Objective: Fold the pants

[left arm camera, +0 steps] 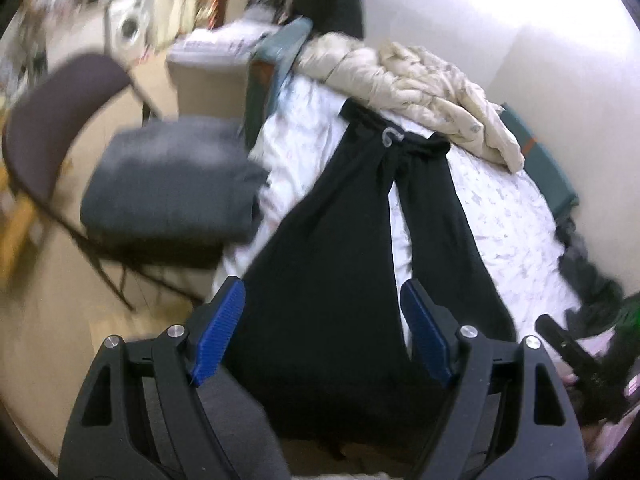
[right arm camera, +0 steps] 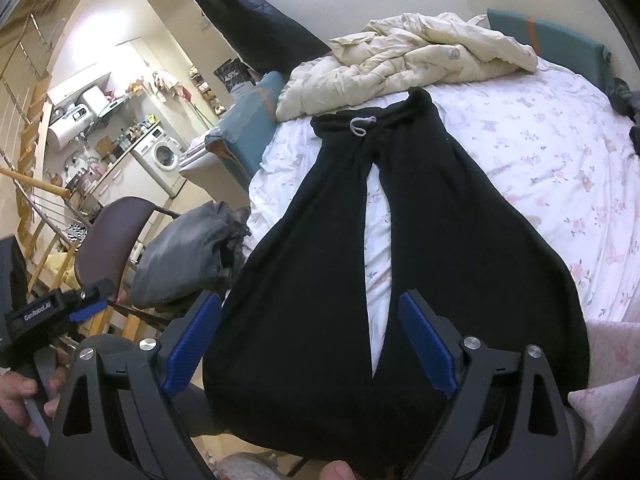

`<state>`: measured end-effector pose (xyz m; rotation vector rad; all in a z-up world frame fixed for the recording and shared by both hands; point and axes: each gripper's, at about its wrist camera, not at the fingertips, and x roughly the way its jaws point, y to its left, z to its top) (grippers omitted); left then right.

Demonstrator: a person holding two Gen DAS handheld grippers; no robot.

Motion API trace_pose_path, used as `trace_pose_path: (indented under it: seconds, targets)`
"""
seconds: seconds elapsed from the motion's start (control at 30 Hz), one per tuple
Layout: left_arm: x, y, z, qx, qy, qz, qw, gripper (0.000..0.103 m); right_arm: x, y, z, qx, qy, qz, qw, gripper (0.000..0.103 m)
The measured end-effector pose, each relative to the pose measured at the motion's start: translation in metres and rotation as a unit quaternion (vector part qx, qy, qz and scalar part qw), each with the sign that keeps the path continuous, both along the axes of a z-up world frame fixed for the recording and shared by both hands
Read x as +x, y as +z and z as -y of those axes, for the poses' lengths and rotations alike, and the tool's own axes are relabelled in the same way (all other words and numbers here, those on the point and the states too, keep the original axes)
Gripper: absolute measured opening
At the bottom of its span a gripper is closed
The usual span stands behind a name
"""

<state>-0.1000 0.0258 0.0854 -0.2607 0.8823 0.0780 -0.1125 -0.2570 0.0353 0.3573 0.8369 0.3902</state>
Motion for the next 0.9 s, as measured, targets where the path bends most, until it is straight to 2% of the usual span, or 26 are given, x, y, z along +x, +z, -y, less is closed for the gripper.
trace_pose_path:
  seconds: [0.03,0.2,0.33,0.5,0.6,0.9]
  targets:
    - [0.004,0.002,0.009,0.018,-0.011,0.005,0.9998,0.077,-0.001,0.002,0.001,-0.004,-0.001,0.004,1.000,0.093]
    - [0.020,0.001,0.039,0.058,-0.050,0.013,0.9969,0.077,0.002,0.010,0.004,-0.048,-0.014,0.030,0.998,0.098]
    - [0.036,0.003,0.053,0.090,-0.066,0.019,0.9936,0.077,0.012,0.008,0.009,-0.053,-0.027,0.031,0.998,0.100]
    - [0.050,-0.002,0.053,0.097,-0.077,0.017,0.9921,0.078,0.023,0.009,0.015,-0.060,-0.036,0.038,0.997,0.103]
    - [0.053,-0.006,0.048,0.105,-0.076,0.016,0.9914,0.078,0.033,0.005,0.019,-0.051,-0.041,0.027,0.998,0.103]
    - [0.060,-0.016,0.035,0.088,-0.074,0.006,0.9934,0.078,0.043,0.000,0.023,-0.047,-0.052,0.015,0.997,0.103]
